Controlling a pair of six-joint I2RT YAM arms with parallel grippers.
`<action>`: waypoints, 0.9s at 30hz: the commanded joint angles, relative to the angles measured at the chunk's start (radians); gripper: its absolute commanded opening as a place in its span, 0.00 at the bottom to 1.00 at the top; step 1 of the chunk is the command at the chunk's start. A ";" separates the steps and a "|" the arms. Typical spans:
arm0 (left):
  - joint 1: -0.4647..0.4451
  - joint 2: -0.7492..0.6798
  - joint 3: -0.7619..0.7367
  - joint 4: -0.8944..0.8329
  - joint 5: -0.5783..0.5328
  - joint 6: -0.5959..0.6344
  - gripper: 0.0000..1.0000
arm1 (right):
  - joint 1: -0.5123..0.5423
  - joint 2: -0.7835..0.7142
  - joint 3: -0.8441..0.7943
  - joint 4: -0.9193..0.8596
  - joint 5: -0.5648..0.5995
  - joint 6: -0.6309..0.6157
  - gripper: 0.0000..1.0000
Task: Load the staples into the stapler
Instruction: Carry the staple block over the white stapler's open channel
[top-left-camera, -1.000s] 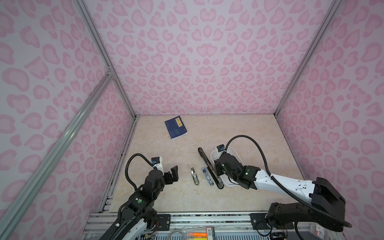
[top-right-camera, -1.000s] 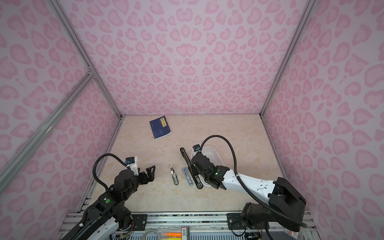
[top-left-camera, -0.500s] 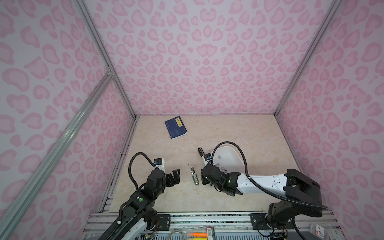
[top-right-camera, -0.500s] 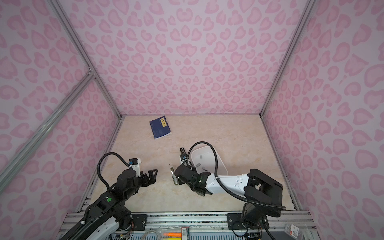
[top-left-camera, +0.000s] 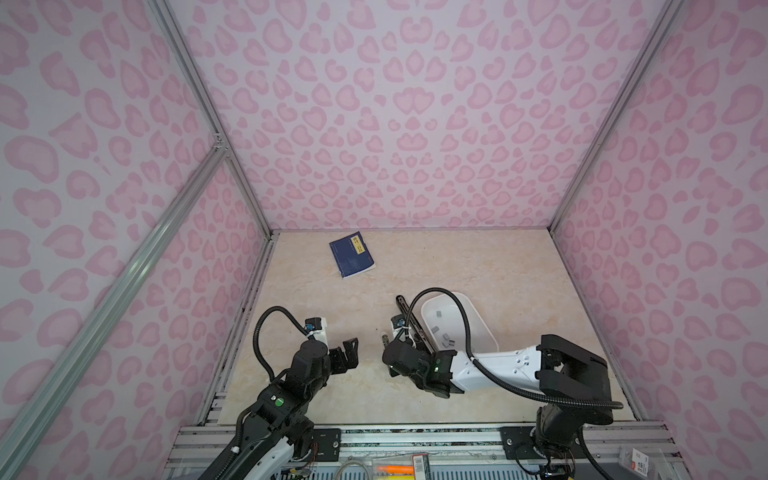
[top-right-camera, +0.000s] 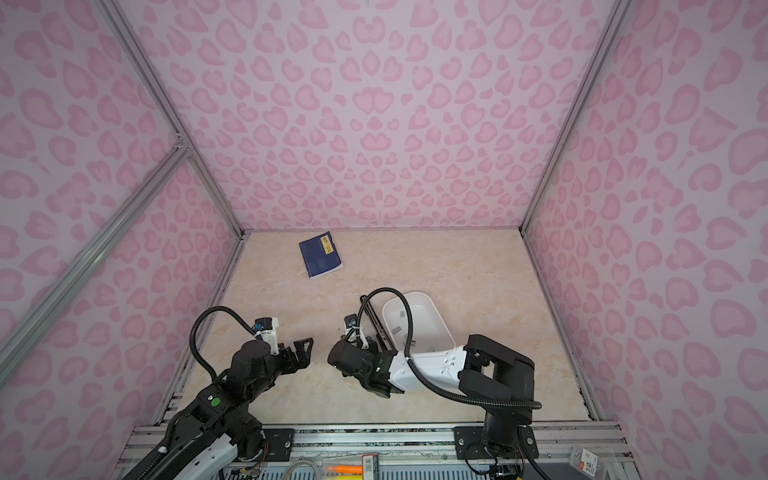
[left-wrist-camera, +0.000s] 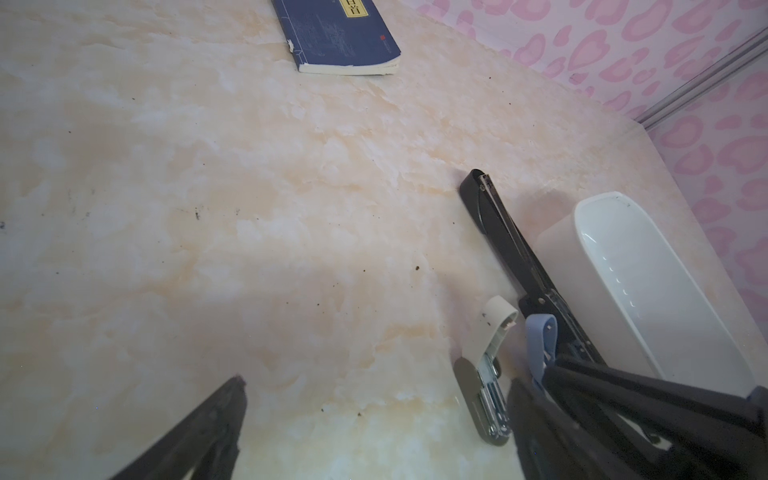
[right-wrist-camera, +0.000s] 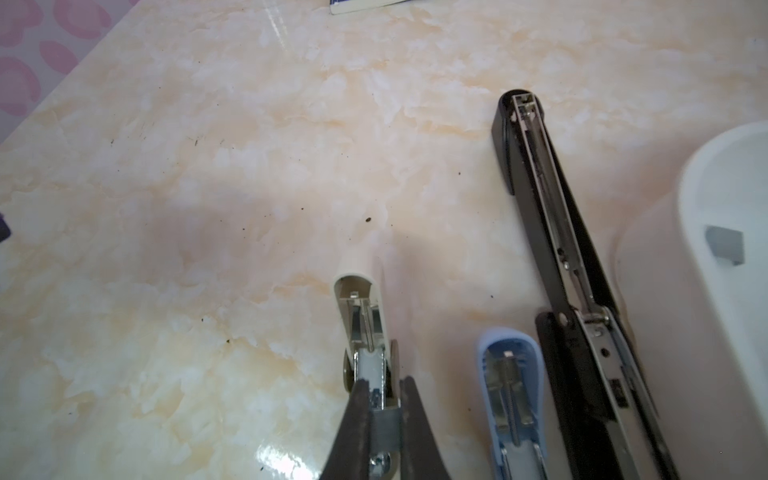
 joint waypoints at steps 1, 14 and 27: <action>-0.001 -0.025 -0.009 0.001 -0.018 -0.011 0.97 | 0.022 0.031 0.015 -0.052 0.053 0.008 0.08; 0.000 -0.150 -0.036 -0.031 -0.030 -0.021 0.95 | 0.043 0.075 0.061 -0.112 0.075 0.003 0.08; 0.000 -0.176 -0.041 -0.040 -0.041 -0.024 0.95 | 0.053 0.129 0.116 -0.146 0.071 -0.003 0.08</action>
